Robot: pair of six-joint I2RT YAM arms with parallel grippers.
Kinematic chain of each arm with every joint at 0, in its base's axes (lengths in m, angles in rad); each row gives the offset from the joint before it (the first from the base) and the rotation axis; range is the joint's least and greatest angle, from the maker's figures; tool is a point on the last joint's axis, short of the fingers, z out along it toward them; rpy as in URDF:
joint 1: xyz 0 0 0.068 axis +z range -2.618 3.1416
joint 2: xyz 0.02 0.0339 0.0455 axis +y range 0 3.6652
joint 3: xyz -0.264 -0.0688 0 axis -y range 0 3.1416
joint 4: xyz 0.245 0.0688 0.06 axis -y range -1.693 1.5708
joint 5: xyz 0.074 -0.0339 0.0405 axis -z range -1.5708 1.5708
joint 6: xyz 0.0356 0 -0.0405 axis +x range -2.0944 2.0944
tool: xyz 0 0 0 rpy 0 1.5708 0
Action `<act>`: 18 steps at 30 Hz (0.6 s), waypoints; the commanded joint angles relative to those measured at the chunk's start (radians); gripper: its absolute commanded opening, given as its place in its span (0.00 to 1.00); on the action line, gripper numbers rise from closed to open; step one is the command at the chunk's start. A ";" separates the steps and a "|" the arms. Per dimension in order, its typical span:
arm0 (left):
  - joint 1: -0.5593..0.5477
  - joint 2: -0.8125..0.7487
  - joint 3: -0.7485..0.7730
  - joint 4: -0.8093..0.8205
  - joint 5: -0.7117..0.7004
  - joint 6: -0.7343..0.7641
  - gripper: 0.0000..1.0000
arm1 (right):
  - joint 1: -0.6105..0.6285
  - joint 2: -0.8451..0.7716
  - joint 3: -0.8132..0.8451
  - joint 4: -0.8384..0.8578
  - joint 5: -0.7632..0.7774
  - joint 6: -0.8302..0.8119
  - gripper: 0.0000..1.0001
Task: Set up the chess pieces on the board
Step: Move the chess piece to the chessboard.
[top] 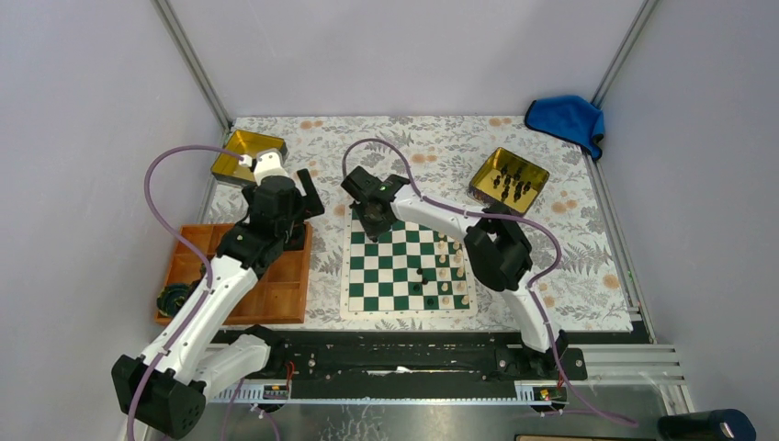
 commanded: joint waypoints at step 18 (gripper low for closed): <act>0.003 -0.023 -0.031 0.006 -0.012 0.017 0.99 | 0.051 0.081 0.093 -0.052 -0.019 -0.004 0.05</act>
